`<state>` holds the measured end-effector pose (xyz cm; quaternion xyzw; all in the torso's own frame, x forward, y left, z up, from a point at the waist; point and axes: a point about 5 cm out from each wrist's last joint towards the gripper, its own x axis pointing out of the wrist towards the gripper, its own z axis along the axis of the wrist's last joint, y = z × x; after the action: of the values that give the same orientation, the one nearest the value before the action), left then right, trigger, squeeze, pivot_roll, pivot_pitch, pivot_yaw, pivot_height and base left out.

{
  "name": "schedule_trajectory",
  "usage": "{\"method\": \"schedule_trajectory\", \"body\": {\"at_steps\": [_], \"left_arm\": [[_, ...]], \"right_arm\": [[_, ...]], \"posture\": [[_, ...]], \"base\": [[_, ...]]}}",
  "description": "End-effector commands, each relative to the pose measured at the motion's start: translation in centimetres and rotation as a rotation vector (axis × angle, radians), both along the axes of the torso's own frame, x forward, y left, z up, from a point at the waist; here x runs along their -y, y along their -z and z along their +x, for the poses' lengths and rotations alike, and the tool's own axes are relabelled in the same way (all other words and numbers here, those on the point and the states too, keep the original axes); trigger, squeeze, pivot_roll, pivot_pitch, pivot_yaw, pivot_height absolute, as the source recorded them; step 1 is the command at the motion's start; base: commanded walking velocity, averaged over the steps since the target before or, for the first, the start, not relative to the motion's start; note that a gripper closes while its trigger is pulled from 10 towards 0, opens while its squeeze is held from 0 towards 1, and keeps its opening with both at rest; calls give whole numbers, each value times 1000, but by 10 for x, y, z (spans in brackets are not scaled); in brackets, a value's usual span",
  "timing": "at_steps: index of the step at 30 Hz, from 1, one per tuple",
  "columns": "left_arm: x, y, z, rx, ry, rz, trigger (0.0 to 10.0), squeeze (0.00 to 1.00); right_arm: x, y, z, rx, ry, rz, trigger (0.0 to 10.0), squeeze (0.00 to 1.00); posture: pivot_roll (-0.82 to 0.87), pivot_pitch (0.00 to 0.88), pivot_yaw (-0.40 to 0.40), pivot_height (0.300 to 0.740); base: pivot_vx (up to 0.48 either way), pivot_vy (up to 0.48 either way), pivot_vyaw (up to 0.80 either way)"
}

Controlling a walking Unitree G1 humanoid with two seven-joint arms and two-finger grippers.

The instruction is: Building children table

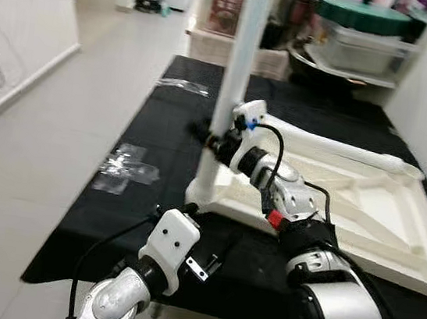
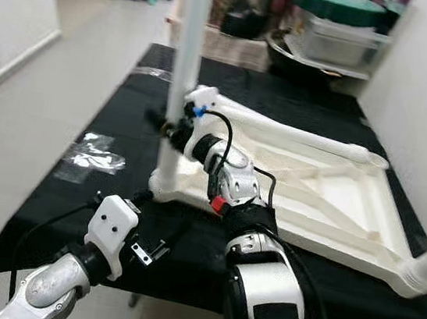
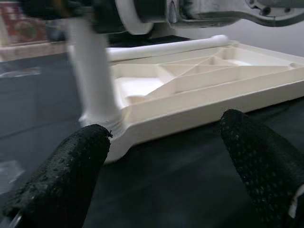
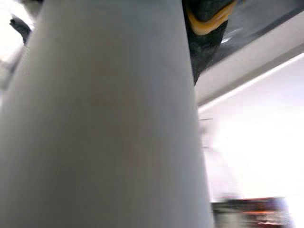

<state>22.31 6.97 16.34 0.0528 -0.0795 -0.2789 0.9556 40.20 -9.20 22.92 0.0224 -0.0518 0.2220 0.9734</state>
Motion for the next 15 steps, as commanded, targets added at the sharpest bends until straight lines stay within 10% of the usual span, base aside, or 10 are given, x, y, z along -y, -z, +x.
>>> {"method": "schedule_trajectory", "body": {"at_steps": [1, 4, 15], "left_arm": [[1, 3, 1, -8, 4, 6, 10000, 0], [4, 4, 2, -6, 16, 7, 10000, 0], [1, 4, 3, -7, 0, 7, 10000, 0]], "right_arm": [[25, 19, 1, -67, 219, -23, 0, 0], [38, 36, -17, -165, 640, 17, 0, 0], [32, 44, -30, -249, 861, 109, 0, 0]], "posture": [[101, 69, -95, 740], [98, 67, -97, 740], [108, 71, -103, 740]], "base": [[0, 0, 0], [0, 0, 0], [0, 0, 0]]}}
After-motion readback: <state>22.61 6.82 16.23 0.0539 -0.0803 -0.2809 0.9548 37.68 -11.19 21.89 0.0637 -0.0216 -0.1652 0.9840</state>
